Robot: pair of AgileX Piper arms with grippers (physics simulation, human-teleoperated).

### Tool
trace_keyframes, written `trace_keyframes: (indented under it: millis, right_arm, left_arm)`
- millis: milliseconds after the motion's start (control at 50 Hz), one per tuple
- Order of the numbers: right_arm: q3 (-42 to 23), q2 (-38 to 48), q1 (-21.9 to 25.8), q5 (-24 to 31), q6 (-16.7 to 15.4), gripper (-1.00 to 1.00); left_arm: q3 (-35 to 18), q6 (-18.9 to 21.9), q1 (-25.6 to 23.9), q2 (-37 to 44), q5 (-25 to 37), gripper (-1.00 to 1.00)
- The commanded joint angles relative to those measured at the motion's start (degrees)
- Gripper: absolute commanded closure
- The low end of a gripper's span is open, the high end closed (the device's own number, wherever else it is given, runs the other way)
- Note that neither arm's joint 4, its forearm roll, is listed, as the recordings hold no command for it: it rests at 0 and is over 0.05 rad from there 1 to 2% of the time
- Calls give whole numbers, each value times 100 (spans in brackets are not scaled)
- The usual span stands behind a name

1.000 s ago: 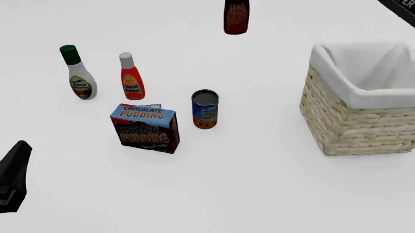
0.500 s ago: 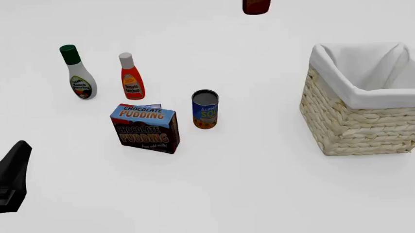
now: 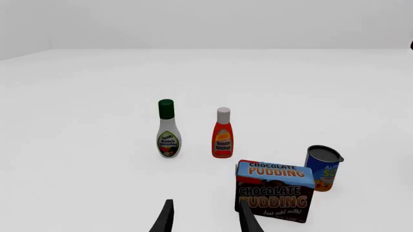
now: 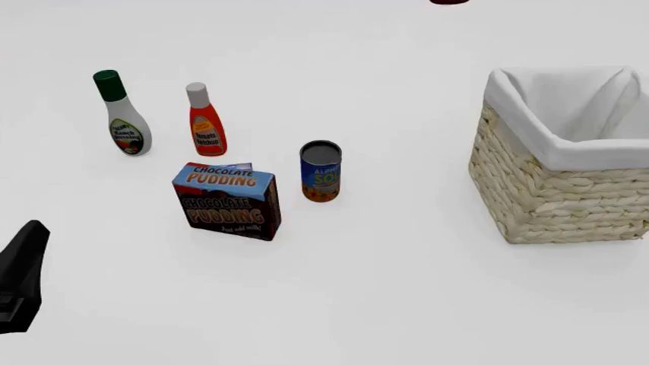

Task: Pick the bbq sauce and place it in the basket.

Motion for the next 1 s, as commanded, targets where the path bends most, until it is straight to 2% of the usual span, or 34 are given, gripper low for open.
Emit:
trace_keyframes:
  millis: [20,580,1000]
  right_arm:
    - [523,-510,-315,-144,96,100]
    - [1816,-1517,-1188,-437,138,100]
    - [2955,-1957,-1776,-965,159,100]
  left_arm:
    - [0,0,0,0,0,-100]
    - [0,0,0,0,0,-100]
    - [0,0,0,0,0,-100]
